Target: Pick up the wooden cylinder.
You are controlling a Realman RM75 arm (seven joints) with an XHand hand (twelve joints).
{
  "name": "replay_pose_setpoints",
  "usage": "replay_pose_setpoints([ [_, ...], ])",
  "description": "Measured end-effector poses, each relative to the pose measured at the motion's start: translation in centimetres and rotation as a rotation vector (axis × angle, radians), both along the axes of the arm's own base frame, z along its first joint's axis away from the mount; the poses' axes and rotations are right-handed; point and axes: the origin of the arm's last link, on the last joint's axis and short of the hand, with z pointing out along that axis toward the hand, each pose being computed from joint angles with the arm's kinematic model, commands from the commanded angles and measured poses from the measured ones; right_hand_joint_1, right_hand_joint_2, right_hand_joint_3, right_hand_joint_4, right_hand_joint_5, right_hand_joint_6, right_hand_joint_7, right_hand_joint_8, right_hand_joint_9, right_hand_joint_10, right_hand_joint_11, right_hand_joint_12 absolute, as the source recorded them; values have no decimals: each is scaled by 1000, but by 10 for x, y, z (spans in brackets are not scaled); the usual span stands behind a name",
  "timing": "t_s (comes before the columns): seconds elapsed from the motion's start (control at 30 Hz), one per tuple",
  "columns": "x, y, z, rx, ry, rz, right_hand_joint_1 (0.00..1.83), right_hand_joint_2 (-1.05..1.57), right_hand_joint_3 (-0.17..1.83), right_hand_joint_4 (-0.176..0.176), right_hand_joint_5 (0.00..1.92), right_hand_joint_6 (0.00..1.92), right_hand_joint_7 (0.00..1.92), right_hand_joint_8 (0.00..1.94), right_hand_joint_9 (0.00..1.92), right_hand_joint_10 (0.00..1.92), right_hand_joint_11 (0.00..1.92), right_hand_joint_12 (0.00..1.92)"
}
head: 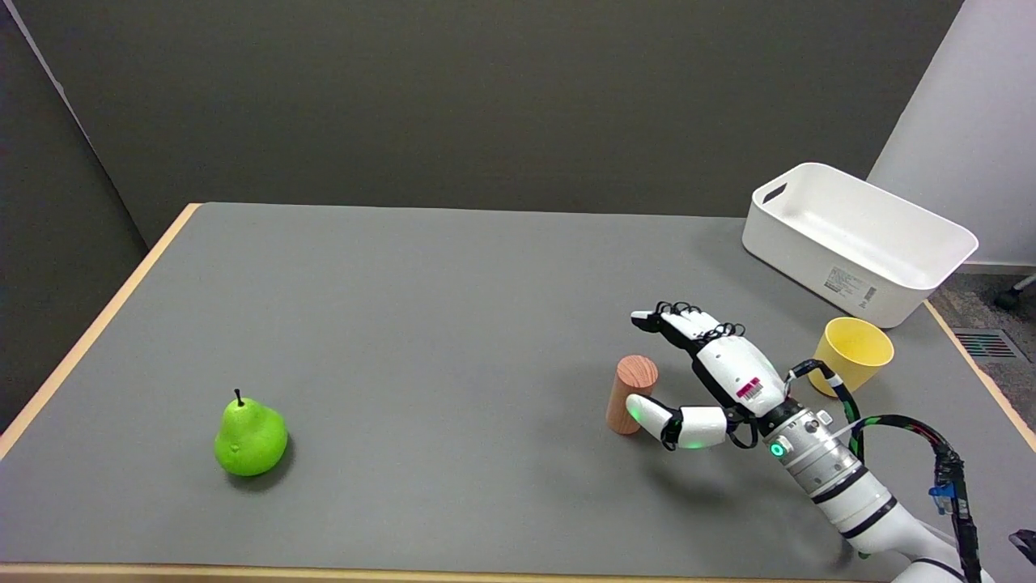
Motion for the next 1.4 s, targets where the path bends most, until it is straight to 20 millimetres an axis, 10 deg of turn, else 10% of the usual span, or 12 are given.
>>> replay_pose_setpoints([
  [0.47, -4, 5, -8, 13, -19, -16, 439, 613, 843, -87, 284, 522, 380, 407, 217, 779, 196, 1368],
  [1.0, -8, 4, -16, 19, -41, -24, 727, 682, 902, -21, 508, 1100, 504, 561, 351, 887, 283, 1466],
  [1.03, -8, 4, -17, 19, -42, -23, 898, 1115, 384, 66, 656, 1531, 545, 659, 388, 936, 314, 1504],
  [1.4, -6, -1, -20, 20, -46, -8, 904, 1033, 517, 113, 702, 1530, 806, 1095, 656, 1214, 492, 1641],
])
